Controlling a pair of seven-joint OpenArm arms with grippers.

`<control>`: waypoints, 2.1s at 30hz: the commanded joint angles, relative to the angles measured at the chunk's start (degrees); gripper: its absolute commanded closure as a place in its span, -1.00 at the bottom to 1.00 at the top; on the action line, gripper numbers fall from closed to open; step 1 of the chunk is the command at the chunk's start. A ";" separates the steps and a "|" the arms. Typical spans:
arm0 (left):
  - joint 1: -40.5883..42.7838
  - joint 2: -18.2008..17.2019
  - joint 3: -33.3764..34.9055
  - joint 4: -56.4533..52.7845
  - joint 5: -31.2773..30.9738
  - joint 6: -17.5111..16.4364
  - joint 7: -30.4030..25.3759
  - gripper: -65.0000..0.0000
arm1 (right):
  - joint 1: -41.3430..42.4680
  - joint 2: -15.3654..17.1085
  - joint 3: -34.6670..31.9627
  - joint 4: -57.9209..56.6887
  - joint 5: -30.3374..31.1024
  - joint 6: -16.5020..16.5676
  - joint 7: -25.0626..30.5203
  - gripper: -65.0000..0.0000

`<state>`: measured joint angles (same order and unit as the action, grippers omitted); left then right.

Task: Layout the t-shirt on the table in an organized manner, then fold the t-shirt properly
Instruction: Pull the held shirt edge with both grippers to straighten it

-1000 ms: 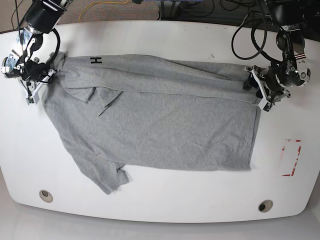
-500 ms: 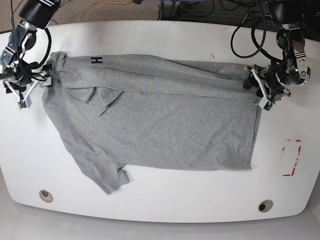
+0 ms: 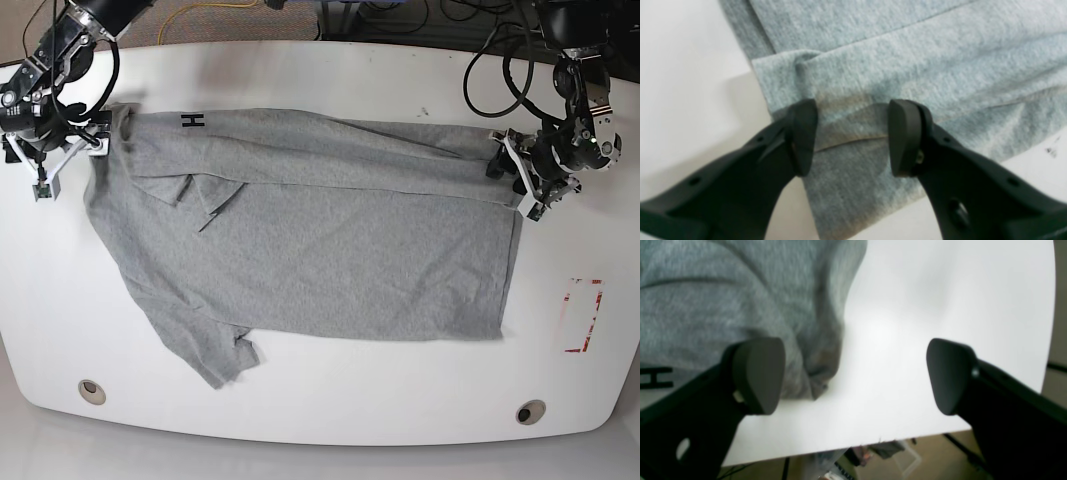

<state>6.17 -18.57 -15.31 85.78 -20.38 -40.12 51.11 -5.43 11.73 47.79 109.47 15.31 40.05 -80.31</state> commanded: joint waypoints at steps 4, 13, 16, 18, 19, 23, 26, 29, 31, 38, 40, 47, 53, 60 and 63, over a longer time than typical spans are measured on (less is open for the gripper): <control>0.02 -0.47 -0.12 0.42 1.00 0.12 1.68 0.02 | -1.29 -1.84 0.43 0.90 0.21 -0.05 0.31 -1.00; 0.02 -0.55 -0.12 0.42 1.00 0.12 1.68 0.02 | -3.67 -3.95 0.52 -1.03 -0.23 -0.05 4.23 -1.00; 0.02 -0.55 -0.12 0.42 1.00 0.12 1.68 0.02 | -3.58 -3.59 0.52 -4.55 -0.15 -0.05 5.54 -1.00; 0.02 -0.55 -0.12 0.42 1.00 0.12 1.68 0.02 | -3.32 -3.51 0.52 -7.36 -0.23 -0.05 6.95 -1.00; 0.02 -0.55 -0.12 0.42 1.00 0.12 1.68 0.02 | -3.32 -3.33 0.52 -8.94 -0.23 -0.05 7.92 -1.00; 0.11 -0.55 -0.12 0.42 1.00 0.12 1.68 0.02 | -3.23 -1.57 0.52 -13.25 0.03 -0.05 10.12 -1.00; 0.11 -0.64 -0.12 0.42 1.00 0.12 1.68 0.02 | -3.14 -0.78 0.52 -15.10 0.12 -0.05 10.47 -1.00; 0.11 -0.64 -0.12 0.42 1.00 0.12 1.68 0.02 | -3.14 -0.61 0.43 -15.62 -0.15 -0.05 10.47 -1.00; 0.11 -0.64 -0.12 0.33 1.00 0.12 1.68 0.02 | -3.14 -0.08 0.43 -15.45 -0.06 -0.05 10.47 -1.00; 0.11 -0.64 -0.12 0.24 1.08 0.12 1.68 0.02 | -3.49 1.86 0.43 -15.54 0.03 -0.05 10.47 -1.00; 0.11 -0.64 -0.12 0.24 1.08 0.12 1.68 0.02 | -3.49 2.47 0.34 -15.54 0.03 -0.05 10.47 -1.00; 0.11 -0.73 -0.12 0.24 1.08 0.12 1.68 0.02 | -3.58 6.08 -3.44 -15.54 0.12 -0.05 10.47 -1.00; 0.11 -1.43 -0.12 0.24 1.08 0.12 1.68 0.02 | -3.49 7.83 -3.88 -15.71 0.12 -0.05 10.64 -1.00; 0.11 -1.43 -0.12 0.24 1.08 0.12 1.68 0.02 | -3.14 10.47 -4.23 -15.71 0.12 -0.05 10.64 -1.00; 0.11 -1.52 -0.12 0.24 1.08 0.12 1.68 0.02 | -3.14 11.79 -6.25 -15.71 0.12 -0.05 10.64 -1.00</control>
<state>6.33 -19.14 -15.25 85.80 -20.60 -40.18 51.11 -9.13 20.75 42.39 92.92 16.38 40.10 -70.26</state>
